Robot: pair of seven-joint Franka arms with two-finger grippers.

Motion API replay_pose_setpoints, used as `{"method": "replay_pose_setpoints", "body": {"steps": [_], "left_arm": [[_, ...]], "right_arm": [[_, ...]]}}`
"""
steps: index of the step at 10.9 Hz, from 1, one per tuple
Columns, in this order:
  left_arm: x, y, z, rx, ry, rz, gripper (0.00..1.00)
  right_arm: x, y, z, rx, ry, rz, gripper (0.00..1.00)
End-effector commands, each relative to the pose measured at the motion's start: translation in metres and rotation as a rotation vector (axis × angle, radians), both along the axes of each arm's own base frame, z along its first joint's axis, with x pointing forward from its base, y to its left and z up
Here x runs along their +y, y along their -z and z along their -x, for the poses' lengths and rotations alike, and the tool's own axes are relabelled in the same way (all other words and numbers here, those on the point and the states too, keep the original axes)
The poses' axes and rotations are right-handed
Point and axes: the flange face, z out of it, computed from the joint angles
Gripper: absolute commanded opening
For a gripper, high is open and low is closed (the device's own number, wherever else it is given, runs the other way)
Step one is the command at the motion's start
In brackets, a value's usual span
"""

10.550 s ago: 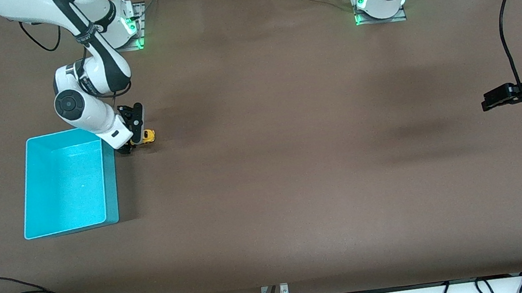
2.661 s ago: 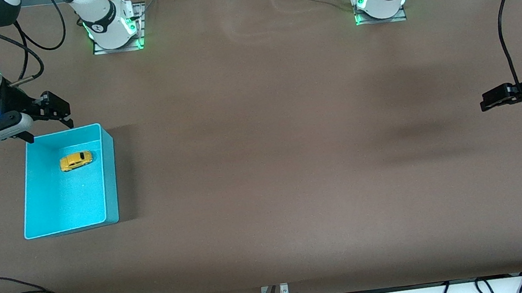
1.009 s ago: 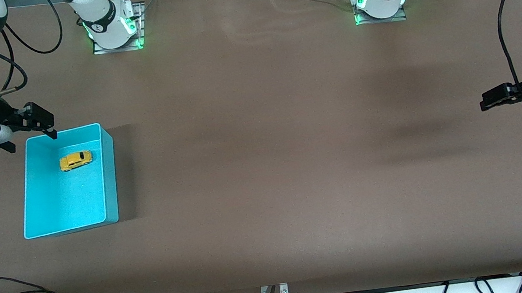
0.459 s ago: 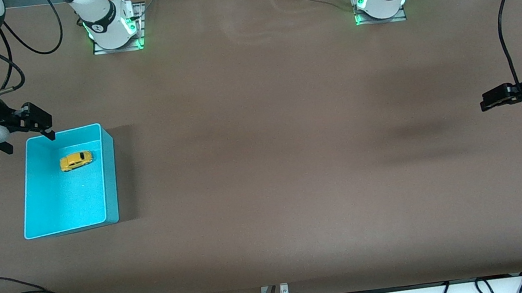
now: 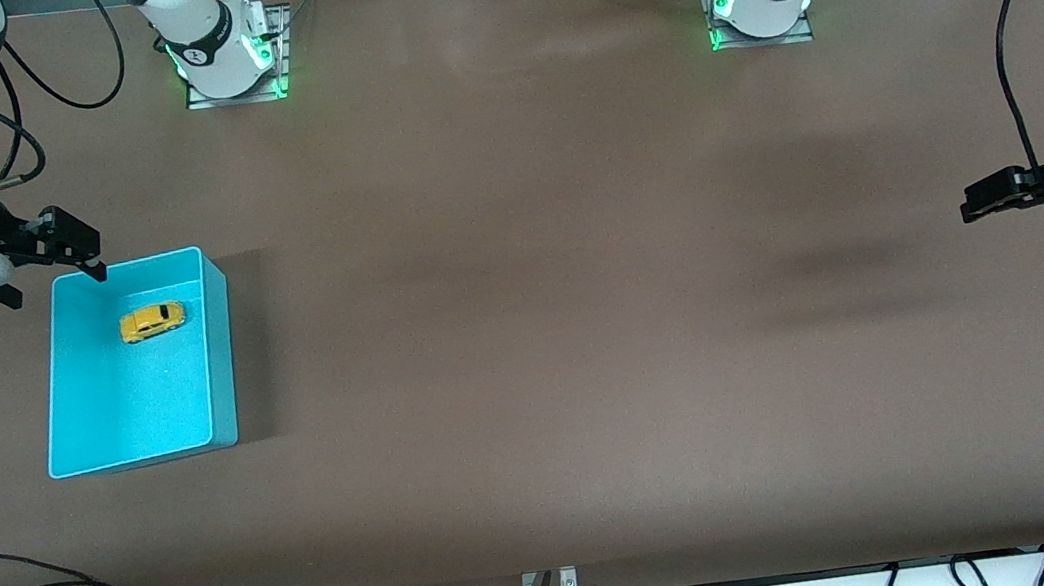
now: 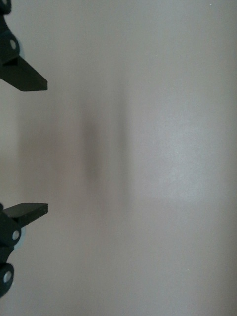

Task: Wind up and store yellow beetle car

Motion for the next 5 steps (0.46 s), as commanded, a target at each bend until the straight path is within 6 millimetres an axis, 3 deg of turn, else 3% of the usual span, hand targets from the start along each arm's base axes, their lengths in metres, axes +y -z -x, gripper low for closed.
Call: {"method": "replay_pose_setpoints", "body": {"steps": [1,5], "left_arm": [[0.0,-0.0074,0.0014,-0.011,0.012,0.015,1.0],[0.0001,-0.0065,0.0009,-0.011,0.012,0.015,1.0]], "right_arm": [[-0.0021,-0.0054,-0.0027,0.006,0.006,0.014,1.0],[-0.0048,-0.0054,-0.0029,0.006,0.011,0.014,1.0]]}}
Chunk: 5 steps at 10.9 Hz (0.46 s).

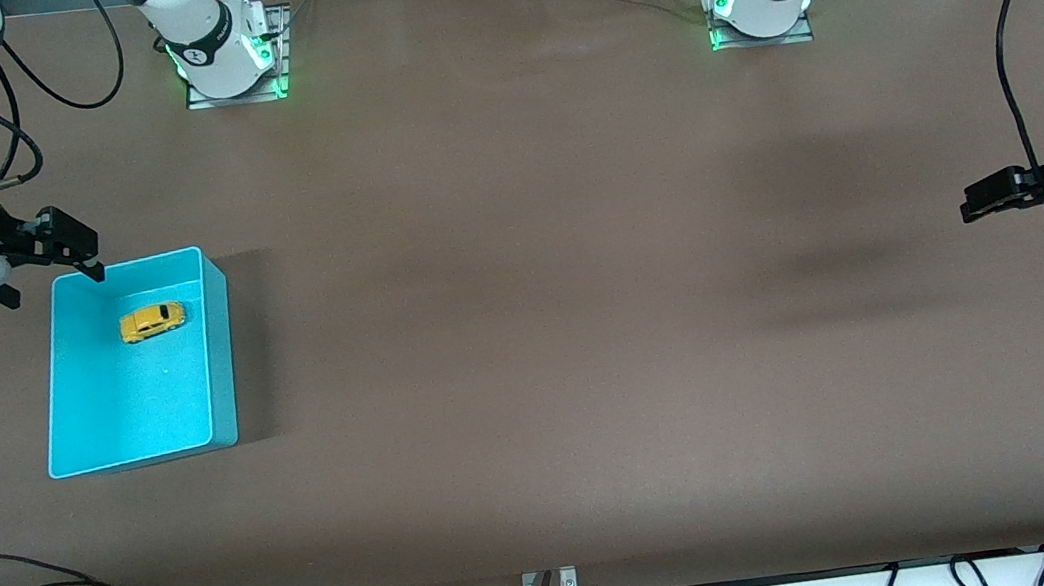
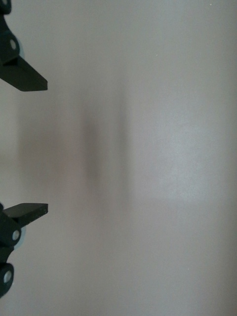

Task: Wind up and store yellow beetle car

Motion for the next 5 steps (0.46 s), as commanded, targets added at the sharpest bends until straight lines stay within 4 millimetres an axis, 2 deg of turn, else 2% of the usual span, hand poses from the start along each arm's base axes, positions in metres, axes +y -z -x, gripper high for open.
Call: {"method": "replay_pose_setpoints", "body": {"steps": [1,5], "left_arm": [[0.0001,-0.0064,0.0011,-0.009,0.012,0.015,1.0],[-0.0001,-0.0064,0.0011,-0.009,0.012,0.017,1.0]], "right_arm": [[-0.0021,-0.0056,-0.0029,0.004,0.006,0.014,1.0],[-0.0074,-0.0088,-0.0032,-0.003,0.015,0.014,1.0]]}}
